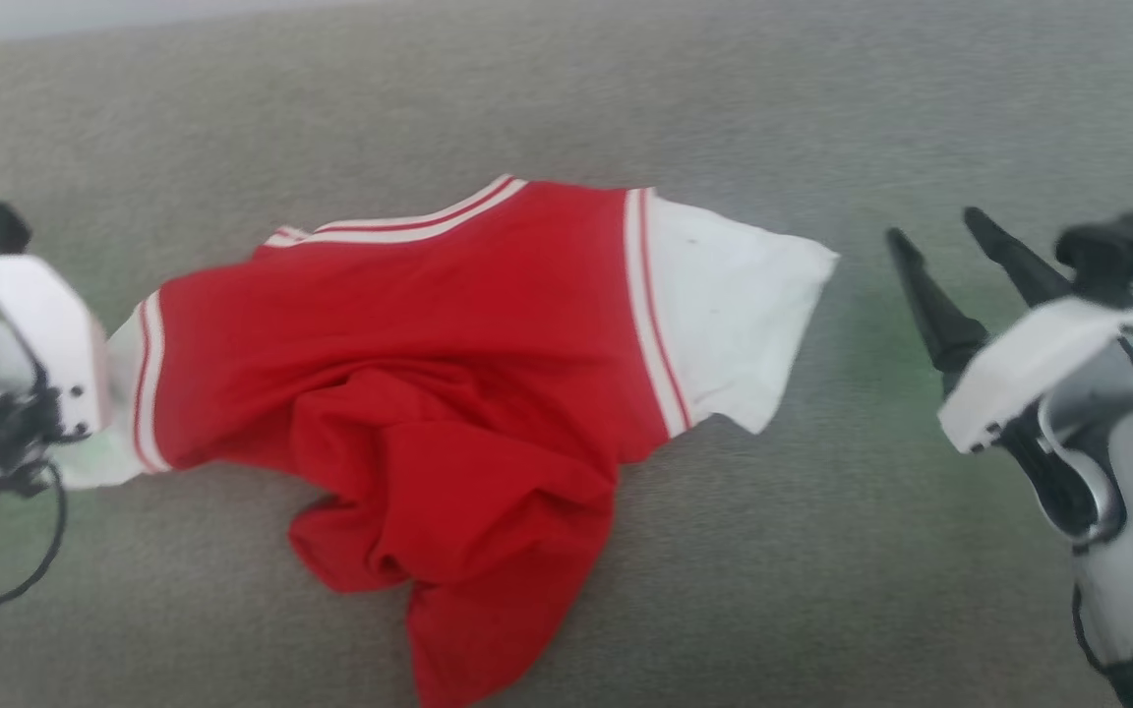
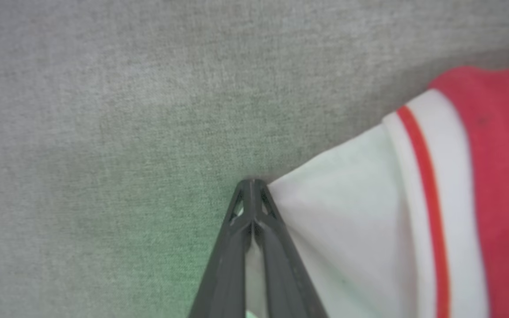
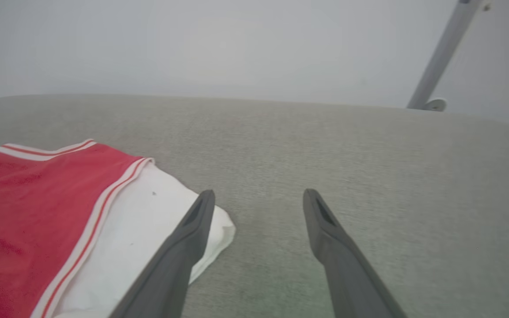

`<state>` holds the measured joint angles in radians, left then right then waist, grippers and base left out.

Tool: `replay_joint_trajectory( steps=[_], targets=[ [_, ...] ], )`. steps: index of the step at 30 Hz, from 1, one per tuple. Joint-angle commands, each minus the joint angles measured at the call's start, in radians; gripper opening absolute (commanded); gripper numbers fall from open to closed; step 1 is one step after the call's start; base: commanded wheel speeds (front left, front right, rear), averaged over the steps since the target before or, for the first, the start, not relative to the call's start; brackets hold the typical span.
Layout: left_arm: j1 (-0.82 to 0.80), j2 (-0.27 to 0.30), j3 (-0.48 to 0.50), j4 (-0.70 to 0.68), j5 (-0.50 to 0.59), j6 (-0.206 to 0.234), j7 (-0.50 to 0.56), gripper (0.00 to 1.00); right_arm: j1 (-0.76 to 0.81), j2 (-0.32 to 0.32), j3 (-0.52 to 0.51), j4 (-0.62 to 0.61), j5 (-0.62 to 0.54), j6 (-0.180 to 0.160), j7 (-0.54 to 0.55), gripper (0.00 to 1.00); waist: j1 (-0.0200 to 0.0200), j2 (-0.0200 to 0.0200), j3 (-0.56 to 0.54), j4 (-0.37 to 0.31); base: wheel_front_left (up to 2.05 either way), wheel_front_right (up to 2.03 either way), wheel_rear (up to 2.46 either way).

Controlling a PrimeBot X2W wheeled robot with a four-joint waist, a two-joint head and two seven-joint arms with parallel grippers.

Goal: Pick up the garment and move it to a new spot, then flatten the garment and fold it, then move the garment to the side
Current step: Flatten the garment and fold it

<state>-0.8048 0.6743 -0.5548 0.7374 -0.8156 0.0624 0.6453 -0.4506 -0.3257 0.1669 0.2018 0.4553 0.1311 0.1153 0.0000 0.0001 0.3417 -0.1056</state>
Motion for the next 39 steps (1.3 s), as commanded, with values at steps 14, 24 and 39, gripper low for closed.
replay_joint_trajectory(
  steps=[14,24,39],
  targets=[
    [-0.145,-0.167,-0.058,0.140,0.037,-0.087,-0.099,0.00,-0.232,-0.046,0.178,0.194,0.070,-0.001,0.362,1.00,0.0000,-0.0001,0.075,0.141,0.00,0.00,0.00],
    [-0.204,-0.220,-0.075,0.263,0.033,-0.136,-0.138,0.00,-0.300,-0.029,0.244,0.398,0.085,-0.001,0.654,0.00,0.0000,-0.0001,0.075,0.155,0.00,0.00,0.00],
    [-0.353,-0.219,-0.092,0.304,0.055,-0.163,-0.148,0.00,-0.427,-0.048,0.210,0.349,0.210,-0.001,0.661,0.00,0.0000,-0.0001,-0.068,0.129,0.00,0.00,0.00]
  ],
)
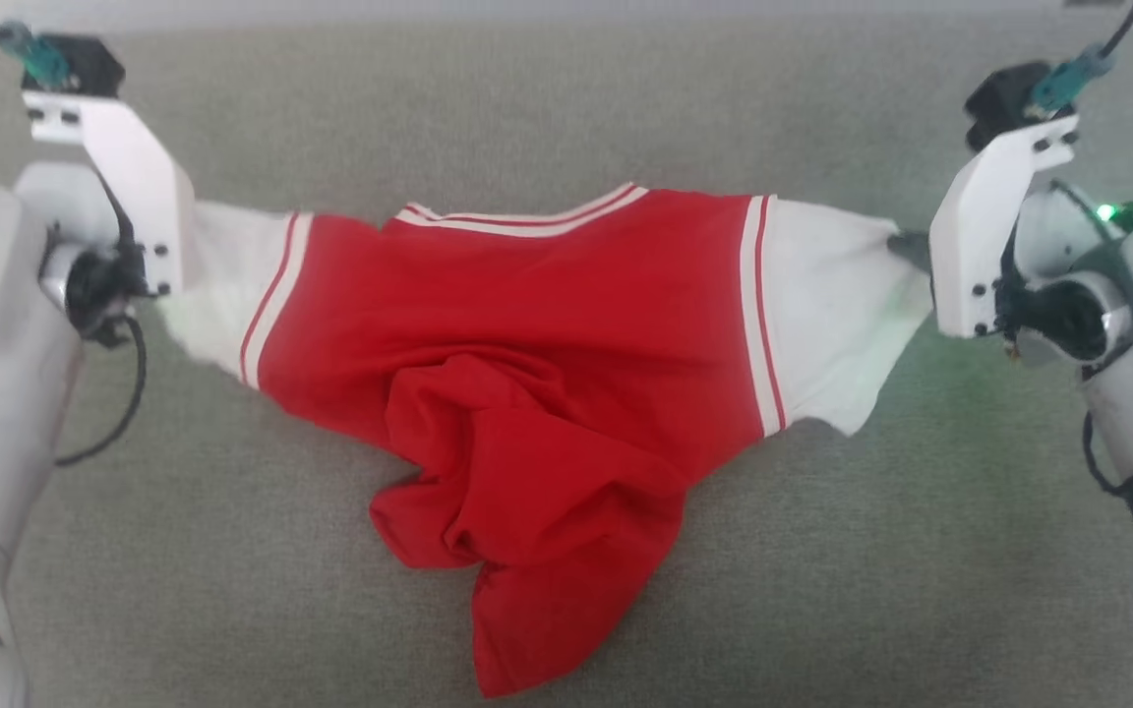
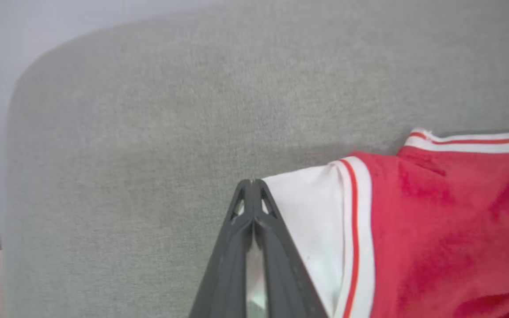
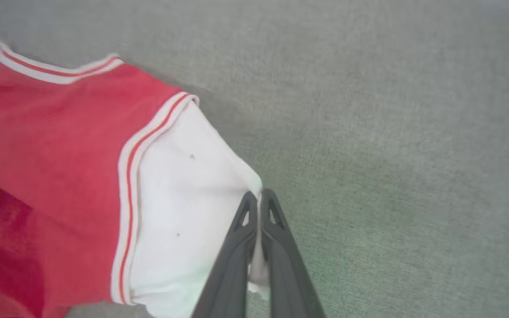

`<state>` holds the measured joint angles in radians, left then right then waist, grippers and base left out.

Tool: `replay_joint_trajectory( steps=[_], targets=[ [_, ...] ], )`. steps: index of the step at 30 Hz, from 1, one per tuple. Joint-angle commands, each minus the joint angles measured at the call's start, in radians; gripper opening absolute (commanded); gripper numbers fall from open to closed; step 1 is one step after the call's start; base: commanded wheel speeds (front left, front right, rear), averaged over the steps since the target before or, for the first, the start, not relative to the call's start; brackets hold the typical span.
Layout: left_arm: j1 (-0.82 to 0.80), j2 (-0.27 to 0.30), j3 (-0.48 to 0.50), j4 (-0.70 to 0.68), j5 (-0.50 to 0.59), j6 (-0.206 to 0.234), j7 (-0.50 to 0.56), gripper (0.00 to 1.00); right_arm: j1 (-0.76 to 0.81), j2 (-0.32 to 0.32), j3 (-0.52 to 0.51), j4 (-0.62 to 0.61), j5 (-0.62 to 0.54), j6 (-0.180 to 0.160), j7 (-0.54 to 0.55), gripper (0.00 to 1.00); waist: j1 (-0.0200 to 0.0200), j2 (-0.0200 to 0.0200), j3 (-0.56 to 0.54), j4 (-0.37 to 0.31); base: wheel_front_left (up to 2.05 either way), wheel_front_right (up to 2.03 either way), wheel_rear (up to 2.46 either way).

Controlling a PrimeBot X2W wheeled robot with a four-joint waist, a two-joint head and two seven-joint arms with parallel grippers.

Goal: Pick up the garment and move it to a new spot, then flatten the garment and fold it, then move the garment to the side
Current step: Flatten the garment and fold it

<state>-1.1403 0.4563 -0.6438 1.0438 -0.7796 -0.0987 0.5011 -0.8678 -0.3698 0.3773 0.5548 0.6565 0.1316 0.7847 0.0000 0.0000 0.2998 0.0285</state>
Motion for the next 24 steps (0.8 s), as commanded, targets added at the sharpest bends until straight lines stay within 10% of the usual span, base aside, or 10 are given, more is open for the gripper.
replay_joint_trajectory(
  steps=[1,24],
  targets=[
    [-0.028,-0.001,-0.005,-0.005,0.018,-0.003,-0.006,0.00,-0.015,-0.009,0.002,-0.010,0.016,-0.002,-0.014,0.00,0.0000,0.0000,-0.040,-0.006,0.00,0.00,0.00],
    [-0.244,0.053,0.017,-0.117,0.009,0.016,0.000,0.00,-0.278,-0.105,0.142,-0.117,0.139,-0.002,-0.138,0.00,0.0000,0.0000,-0.238,-0.080,0.00,0.00,0.00]
  ],
)
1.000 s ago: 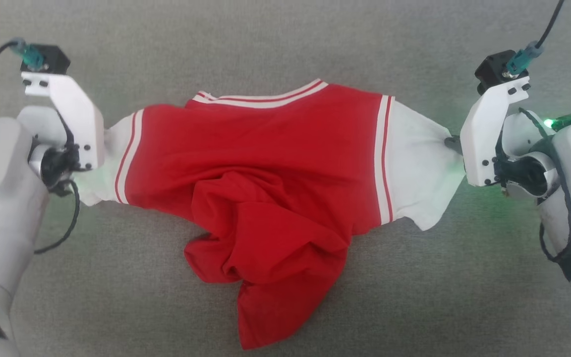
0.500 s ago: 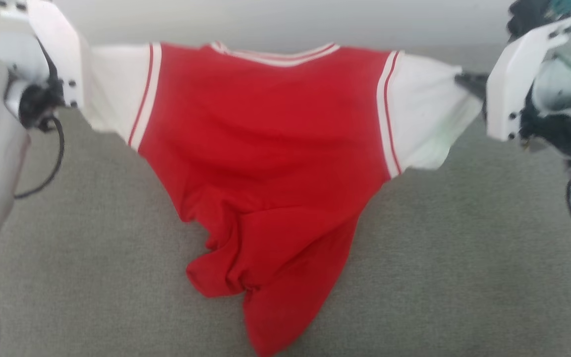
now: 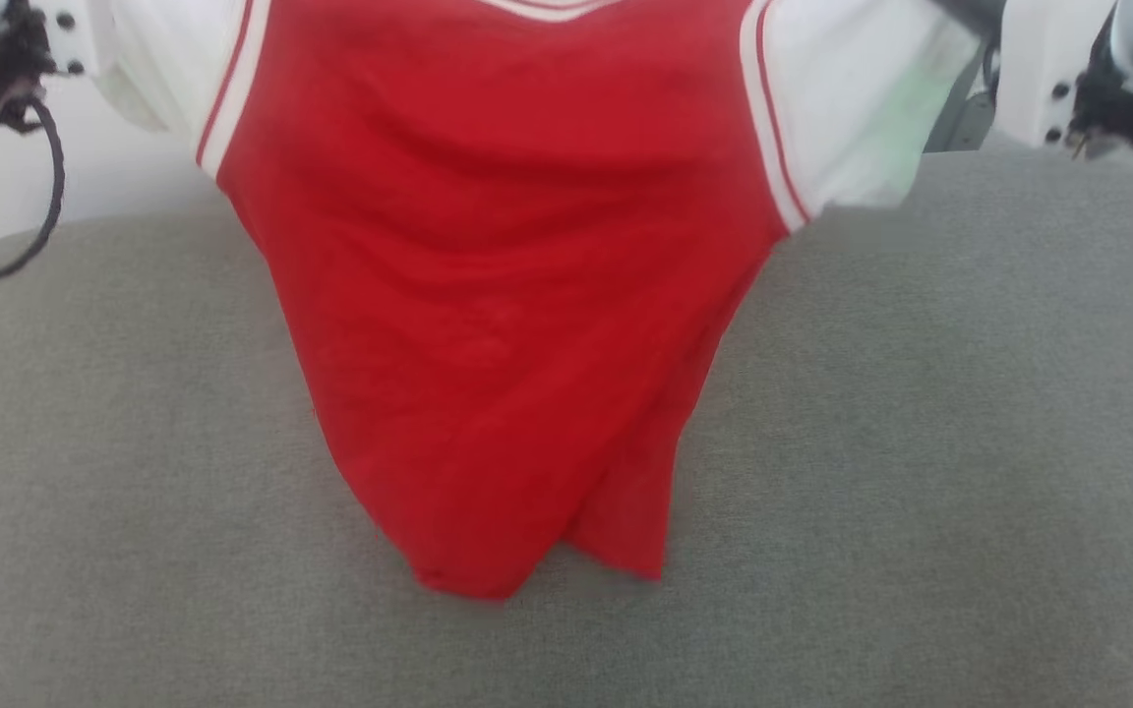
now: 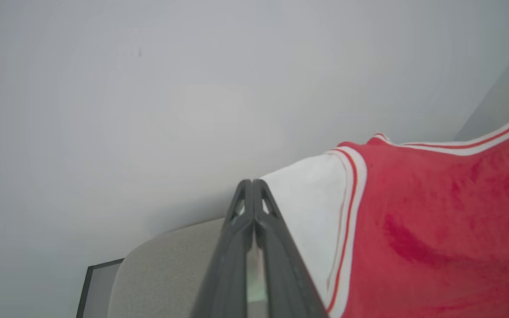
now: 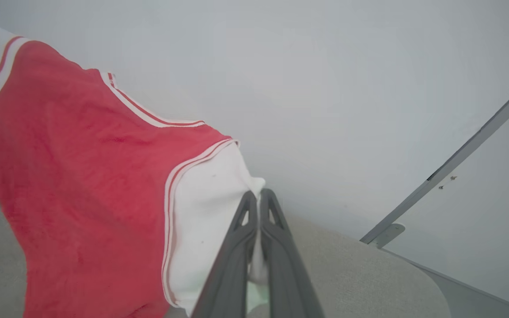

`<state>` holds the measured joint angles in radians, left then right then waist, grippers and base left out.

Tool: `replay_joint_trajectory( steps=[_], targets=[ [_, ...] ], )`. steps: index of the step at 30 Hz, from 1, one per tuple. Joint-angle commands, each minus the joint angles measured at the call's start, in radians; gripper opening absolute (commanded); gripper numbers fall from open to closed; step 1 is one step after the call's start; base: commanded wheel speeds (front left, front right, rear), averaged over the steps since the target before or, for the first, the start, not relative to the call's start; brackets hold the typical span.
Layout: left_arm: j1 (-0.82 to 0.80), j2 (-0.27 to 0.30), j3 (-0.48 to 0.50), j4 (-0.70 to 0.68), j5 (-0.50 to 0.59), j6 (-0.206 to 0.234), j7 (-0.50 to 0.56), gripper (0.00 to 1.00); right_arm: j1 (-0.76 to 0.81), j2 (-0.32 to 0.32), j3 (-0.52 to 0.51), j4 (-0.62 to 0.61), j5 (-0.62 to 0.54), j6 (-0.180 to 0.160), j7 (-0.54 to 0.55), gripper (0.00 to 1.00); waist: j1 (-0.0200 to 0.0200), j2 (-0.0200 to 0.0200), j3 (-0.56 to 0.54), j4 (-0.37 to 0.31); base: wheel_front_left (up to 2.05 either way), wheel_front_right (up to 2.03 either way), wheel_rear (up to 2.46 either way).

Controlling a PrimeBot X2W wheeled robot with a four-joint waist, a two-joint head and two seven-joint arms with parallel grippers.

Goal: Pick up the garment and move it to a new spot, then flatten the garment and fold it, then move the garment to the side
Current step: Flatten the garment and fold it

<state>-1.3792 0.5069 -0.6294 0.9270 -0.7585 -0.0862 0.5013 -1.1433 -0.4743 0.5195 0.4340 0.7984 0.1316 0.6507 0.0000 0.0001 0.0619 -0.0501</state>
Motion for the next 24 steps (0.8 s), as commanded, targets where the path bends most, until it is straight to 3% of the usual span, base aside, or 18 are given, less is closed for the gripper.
replay_joint_trajectory(
  steps=[1,5,11,19,24],
  targets=[
    [-0.011,0.003,0.005,-0.006,-0.013,0.007,0.000,0.00,-0.017,0.000,0.005,0.009,0.001,-0.002,-0.010,0.00,0.0000,-0.0001,0.003,-0.003,0.00,0.00,0.00],
    [-0.035,0.000,0.008,-0.032,0.001,0.025,-0.036,0.00,-0.077,-0.008,0.017,0.043,-0.007,-0.002,-0.068,0.00,0.0000,-0.0001,0.039,-0.007,0.00,0.00,0.00],
    [-0.102,-0.008,0.017,-0.047,0.044,0.043,-0.185,0.00,-0.194,-0.006,0.042,0.138,-0.070,-0.002,-0.238,0.00,0.0000,-0.0001,0.157,-0.003,0.00,0.00,0.00],
    [-0.269,-0.026,0.027,0.002,0.119,0.069,-0.444,0.00,-0.402,0.026,0.076,0.332,-0.219,-0.002,-0.541,0.00,0.0000,-0.0001,0.338,0.019,0.00,0.00,0.00],
    [-0.378,-0.028,0.023,0.020,0.188,0.079,-0.684,0.00,-0.533,0.059,0.078,0.449,-0.338,-0.002,-0.745,0.00,0.0000,-0.0001,0.427,0.032,0.00,0.00,0.00]
  ],
)
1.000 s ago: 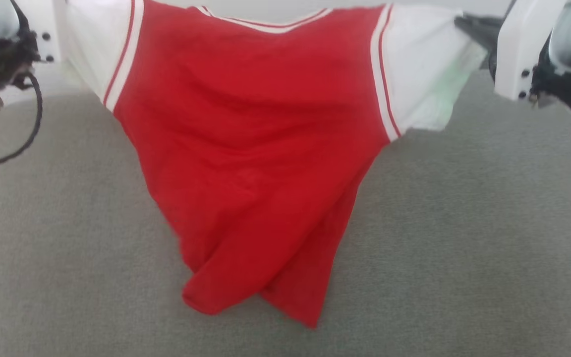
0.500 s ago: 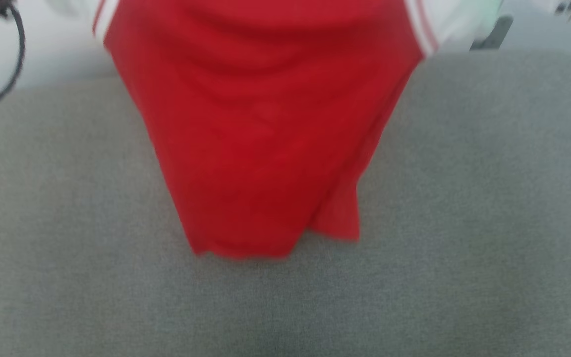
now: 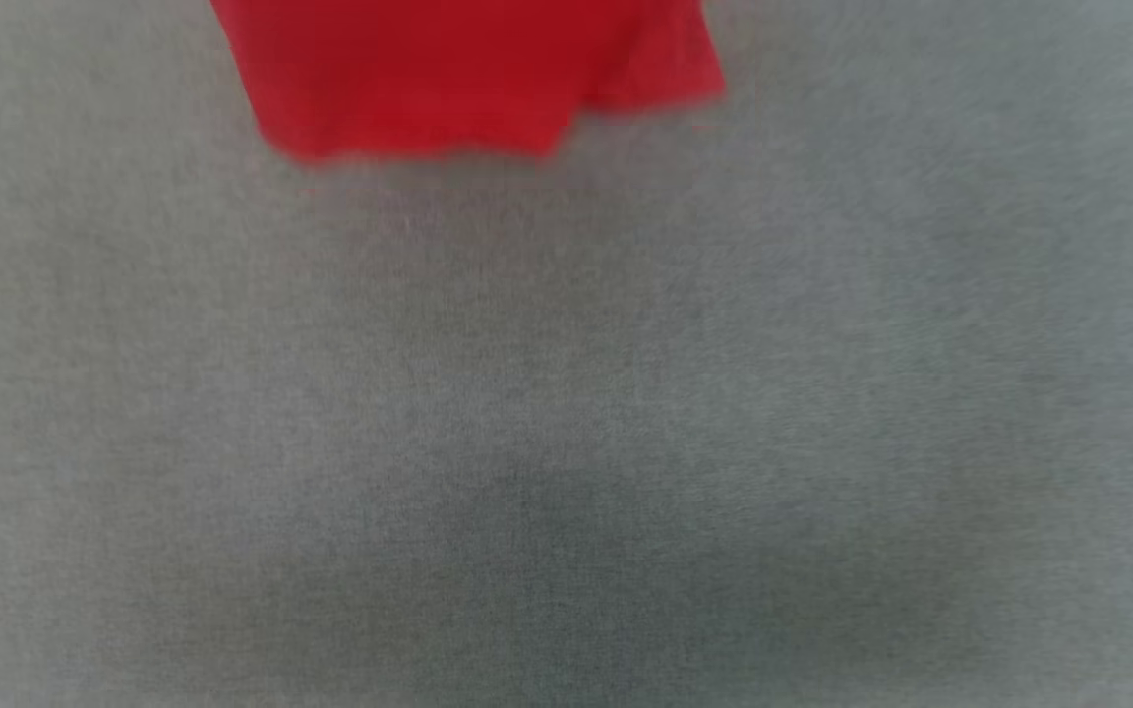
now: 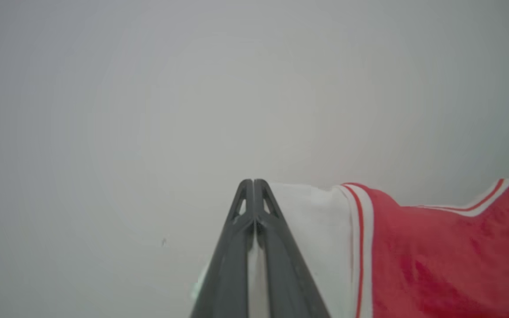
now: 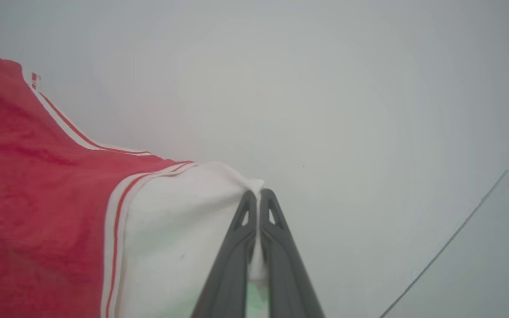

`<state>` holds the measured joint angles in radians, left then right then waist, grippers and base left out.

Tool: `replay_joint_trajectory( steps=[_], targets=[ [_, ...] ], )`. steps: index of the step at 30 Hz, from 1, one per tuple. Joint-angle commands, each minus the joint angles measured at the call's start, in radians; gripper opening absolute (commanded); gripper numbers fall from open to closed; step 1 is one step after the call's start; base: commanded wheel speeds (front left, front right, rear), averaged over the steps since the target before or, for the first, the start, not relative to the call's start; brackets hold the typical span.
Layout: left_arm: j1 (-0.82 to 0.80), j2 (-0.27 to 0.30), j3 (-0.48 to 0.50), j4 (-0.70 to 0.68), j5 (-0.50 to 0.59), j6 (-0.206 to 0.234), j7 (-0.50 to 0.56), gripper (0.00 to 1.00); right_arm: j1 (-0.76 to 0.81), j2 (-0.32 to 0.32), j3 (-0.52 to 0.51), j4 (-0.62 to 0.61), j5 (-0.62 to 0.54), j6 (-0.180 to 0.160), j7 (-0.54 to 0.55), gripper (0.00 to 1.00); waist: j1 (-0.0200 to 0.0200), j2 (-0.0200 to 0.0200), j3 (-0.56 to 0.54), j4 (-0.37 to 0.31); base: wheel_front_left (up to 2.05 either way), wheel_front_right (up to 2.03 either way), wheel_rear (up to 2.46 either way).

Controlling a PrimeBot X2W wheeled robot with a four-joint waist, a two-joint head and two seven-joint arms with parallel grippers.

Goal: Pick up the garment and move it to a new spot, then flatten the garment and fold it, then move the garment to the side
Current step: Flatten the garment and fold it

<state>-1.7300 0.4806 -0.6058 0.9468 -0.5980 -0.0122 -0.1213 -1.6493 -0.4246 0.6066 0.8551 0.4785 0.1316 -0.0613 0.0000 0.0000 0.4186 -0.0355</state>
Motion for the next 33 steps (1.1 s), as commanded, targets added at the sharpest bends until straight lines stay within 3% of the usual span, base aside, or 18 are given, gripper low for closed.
replay_joint_trajectory(
  steps=[1,4,10,17,25,28,33],
  targets=[
    [-0.042,-0.008,0.012,0.008,0.020,0.009,-0.090,0.00,-0.045,0.020,-0.008,0.047,-0.041,-0.002,-0.074,0.00,0.0000,0.0000,0.081,0.021,0.00,0.00,0.00],
    [-0.067,-0.018,0.034,0.003,0.029,0.007,-0.139,0.00,-0.088,0.048,0.006,0.099,-0.100,-0.002,-0.152,0.00,0.0000,0.0000,0.102,0.032,0.00,0.00,0.00],
    [0.028,-0.028,0.060,0.004,0.038,-0.047,-0.144,0.00,-0.057,0.084,0.054,0.167,-0.103,-0.002,-0.176,0.00,0.0000,0.0000,0.097,0.047,0.00,0.00,0.00],
    [0.149,-0.054,0.017,0.127,-0.001,-0.108,-0.087,0.00,0.075,0.080,0.172,0.125,0.054,-0.002,-0.123,0.00,0.0000,0.0000,0.058,0.066,0.00,0.00,0.00],
    [0.313,-0.062,-0.055,0.143,-0.093,-0.119,0.124,0.00,0.261,-0.009,0.282,-0.049,0.304,-0.002,0.027,0.00,0.0000,0.0000,-0.003,0.075,0.00,0.00,0.00],
    [0.410,-0.025,-0.090,0.080,-0.163,-0.118,0.247,0.00,0.344,-0.071,0.311,-0.152,0.409,-0.002,0.096,0.00,0.0000,0.0000,-0.031,0.076,0.00,0.00,0.00],
    [0.541,0.036,-0.128,-0.020,-0.224,-0.118,0.358,0.00,0.456,-0.153,0.331,-0.274,0.512,-0.002,0.167,0.00,0.0000,0.0000,-0.058,0.079,0.00,0.00,0.00]
  ],
)
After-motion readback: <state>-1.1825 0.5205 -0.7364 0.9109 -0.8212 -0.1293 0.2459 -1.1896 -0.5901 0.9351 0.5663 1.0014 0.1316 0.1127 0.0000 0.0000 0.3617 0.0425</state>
